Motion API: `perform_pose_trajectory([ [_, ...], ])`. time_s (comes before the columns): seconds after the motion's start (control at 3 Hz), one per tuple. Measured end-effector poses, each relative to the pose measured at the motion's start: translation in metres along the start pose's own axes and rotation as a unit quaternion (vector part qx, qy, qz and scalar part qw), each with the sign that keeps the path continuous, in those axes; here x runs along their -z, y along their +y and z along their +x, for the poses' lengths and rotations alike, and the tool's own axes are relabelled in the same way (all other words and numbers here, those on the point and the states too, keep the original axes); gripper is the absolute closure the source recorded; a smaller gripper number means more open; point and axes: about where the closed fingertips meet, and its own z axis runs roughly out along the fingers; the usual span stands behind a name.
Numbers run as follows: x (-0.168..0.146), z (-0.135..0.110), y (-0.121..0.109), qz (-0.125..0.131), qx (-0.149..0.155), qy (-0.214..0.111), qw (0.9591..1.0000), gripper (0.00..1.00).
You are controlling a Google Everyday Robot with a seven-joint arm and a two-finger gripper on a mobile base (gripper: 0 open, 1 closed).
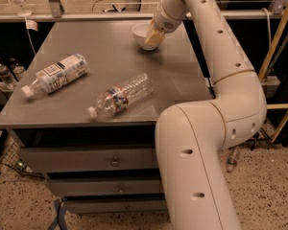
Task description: Move white bowl near water bottle
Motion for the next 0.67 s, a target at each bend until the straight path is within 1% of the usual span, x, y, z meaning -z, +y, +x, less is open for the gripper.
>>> perform_pose_trajectory([
  [0.33, 0.022, -0.007, -0.002, 0.010, 0.025, -0.007, 0.9996, 1.00],
  [0.67, 0.036, -0.013, -0.001, 0.012, 0.047, -0.010, 0.9988, 1.00],
])
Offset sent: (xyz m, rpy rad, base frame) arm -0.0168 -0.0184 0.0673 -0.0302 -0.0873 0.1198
